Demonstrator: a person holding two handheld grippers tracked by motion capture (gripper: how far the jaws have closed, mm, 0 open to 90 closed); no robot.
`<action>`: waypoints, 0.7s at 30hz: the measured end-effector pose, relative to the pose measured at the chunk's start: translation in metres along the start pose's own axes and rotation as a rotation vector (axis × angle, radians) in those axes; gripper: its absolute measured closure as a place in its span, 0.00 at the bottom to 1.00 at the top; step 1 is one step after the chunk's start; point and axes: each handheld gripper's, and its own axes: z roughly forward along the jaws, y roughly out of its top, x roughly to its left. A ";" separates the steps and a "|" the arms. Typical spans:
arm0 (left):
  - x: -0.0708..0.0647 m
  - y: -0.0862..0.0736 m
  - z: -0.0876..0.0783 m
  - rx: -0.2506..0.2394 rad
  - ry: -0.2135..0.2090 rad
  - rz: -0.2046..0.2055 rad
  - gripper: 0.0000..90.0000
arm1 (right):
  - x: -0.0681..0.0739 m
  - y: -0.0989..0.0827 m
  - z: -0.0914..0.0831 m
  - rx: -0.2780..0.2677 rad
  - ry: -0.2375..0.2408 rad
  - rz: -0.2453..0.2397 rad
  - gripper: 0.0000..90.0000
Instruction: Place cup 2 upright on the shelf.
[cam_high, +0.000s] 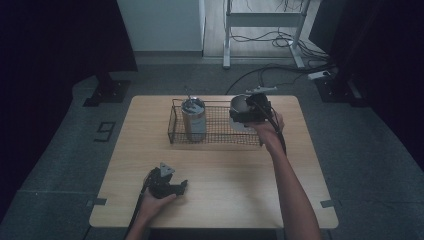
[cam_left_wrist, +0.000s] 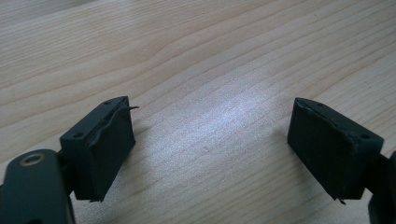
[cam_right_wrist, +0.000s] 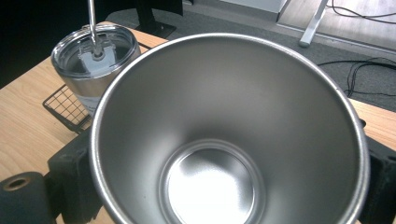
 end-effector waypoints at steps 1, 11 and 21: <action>0.000 0.000 0.000 0.000 0.000 0.000 0.16 | -0.001 0.000 0.001 0.000 -0.001 0.000 0.08; 0.000 0.000 0.000 0.000 0.001 0.001 0.16 | -0.007 0.005 0.010 0.009 -0.008 0.009 0.08; 0.000 0.000 0.000 0.000 0.002 0.001 0.16 | -0.009 0.008 0.021 0.024 -0.018 0.008 0.08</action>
